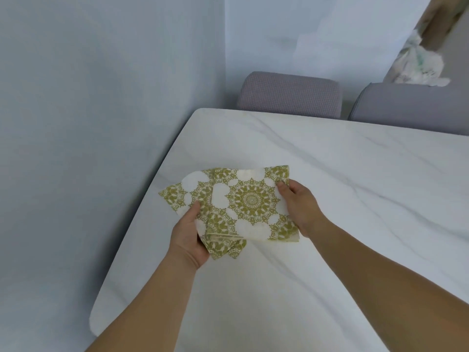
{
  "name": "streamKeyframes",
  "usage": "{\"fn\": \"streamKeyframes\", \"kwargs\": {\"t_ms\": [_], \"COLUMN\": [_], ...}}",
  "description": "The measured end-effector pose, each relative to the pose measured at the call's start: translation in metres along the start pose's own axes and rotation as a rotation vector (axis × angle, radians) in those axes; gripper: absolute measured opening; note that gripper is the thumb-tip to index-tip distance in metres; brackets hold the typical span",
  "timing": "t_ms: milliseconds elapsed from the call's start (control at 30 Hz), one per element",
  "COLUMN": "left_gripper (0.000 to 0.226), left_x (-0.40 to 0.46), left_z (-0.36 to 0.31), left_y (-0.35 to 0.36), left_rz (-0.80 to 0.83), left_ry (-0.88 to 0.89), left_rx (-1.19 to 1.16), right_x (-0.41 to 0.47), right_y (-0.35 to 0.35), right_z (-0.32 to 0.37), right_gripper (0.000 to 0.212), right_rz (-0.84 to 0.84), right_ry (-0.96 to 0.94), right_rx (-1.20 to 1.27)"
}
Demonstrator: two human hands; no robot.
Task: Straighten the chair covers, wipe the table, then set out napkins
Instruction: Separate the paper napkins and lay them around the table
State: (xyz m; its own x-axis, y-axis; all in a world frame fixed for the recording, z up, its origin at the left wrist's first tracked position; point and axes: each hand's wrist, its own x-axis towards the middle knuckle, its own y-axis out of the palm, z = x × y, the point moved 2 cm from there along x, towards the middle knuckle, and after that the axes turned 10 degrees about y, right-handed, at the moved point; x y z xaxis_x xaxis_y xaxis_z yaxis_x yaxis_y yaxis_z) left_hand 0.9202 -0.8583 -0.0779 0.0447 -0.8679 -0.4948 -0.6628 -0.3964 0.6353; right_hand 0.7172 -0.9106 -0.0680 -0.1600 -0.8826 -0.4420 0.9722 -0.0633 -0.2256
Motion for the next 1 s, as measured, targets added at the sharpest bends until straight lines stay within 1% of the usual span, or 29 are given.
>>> {"fn": "streamKeyframes", "kwargs": {"t_ms": [100,200,267,300,333,400,467,600,667,733,900,1000], "left_gripper": [0.036,0.036,0.036,0.036,0.037,0.038,0.038,0.037,0.036,0.035,0.025,0.023], "left_x": [0.001,0.0,-0.002,-0.003,-0.005,-0.008,-0.012,-0.011,-0.002,0.013,0.066,0.096], "left_z": [0.006,0.013,0.02,0.023,0.026,0.034,0.041,0.044,0.039,0.03,0.005,-0.007], "left_y": [0.018,0.038,0.051,0.056,0.061,0.071,0.08,0.093,0.099,0.105,0.108,0.102], "left_rz": [0.007,0.008,0.004,0.0,-0.001,-0.001,-0.002,-0.023,-0.04,-0.028,0.029,0.035], "left_ry": [0.013,0.033,0.051,0.062,0.07,0.083,0.094,0.106,0.107,0.11,0.127,0.146], "left_rx": [0.011,0.055,0.065,0.062,0.058,0.052,0.047,0.056,0.08,0.11,0.155,0.139], "right_x": [0.002,0.006,0.009,0.01,0.01,0.013,0.022,0.045,0.058,0.072,0.113,0.139], "right_y": [-0.029,-0.06,-0.082,-0.089,-0.098,-0.115,-0.131,-0.151,-0.15,-0.141,-0.098,-0.074], "right_z": [0.002,0.003,0.004,0.005,0.007,0.011,0.017,0.04,0.054,0.065,0.09,0.109], "right_gripper": [0.047,0.038,0.02,0.009,0.005,0.022,0.028,0.025,0.025,0.023,0.022,0.023], "right_rz": [-0.088,-0.171,-0.13,-0.069,-0.019,0.029,-0.01,-0.283,-0.342,-0.362,-0.317,-0.236], "right_ry": [-0.018,0.044,0.146,0.203,0.259,0.301,0.254,0.05,-0.017,-0.059,-0.119,-0.132], "right_rx": [-0.008,0.058,0.174,0.25,0.316,0.362,0.277,-0.143,-0.263,-0.35,-0.36,-0.225]}}
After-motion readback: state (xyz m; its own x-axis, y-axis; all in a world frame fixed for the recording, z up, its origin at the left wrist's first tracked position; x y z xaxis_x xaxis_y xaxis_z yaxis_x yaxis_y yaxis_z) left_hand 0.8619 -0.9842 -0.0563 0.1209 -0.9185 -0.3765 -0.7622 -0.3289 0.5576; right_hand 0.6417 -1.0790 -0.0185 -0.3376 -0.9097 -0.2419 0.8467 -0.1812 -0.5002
